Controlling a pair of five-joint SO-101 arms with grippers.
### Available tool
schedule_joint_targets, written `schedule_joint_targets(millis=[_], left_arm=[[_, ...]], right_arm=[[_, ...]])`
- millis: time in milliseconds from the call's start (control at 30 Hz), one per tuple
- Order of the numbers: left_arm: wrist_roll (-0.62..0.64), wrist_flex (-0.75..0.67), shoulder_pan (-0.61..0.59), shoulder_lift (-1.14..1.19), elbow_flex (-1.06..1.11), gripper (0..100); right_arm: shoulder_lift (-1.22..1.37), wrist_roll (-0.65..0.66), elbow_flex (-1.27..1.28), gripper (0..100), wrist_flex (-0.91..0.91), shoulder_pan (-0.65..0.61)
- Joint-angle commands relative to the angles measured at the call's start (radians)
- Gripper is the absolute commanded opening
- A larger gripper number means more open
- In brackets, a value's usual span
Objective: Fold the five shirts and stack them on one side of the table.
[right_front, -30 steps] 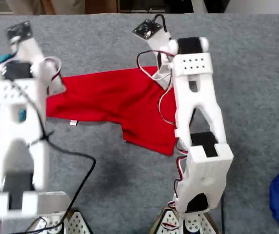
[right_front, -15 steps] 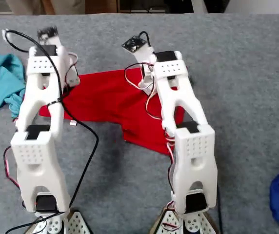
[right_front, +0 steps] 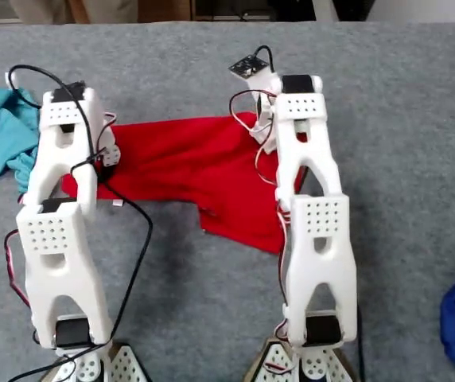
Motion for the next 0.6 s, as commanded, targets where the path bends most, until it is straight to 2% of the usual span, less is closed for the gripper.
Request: schedule_joint_targets(millis=[0,267,400,567], left_arm=[[-0.005,0.046,-0.026,-0.005,-0.034,2],[-0.048,0.129,-0.012,-0.008,-0.052,2],[-0.041,0.204,0.015,-0.053,-0.192,2],[-0.041,0.21,0.087,-0.171,-0.365,2]], right_arm=[[0.035,0.011,-0.156,0.7,0.051,0.018],[0.105,0.011,-0.367,0.7,0.137,0.061],[0.105,0.011,-0.466,0.7,0.196,0.031],[0.085,0.003,-0.51,0.7,0.204,-0.016]])
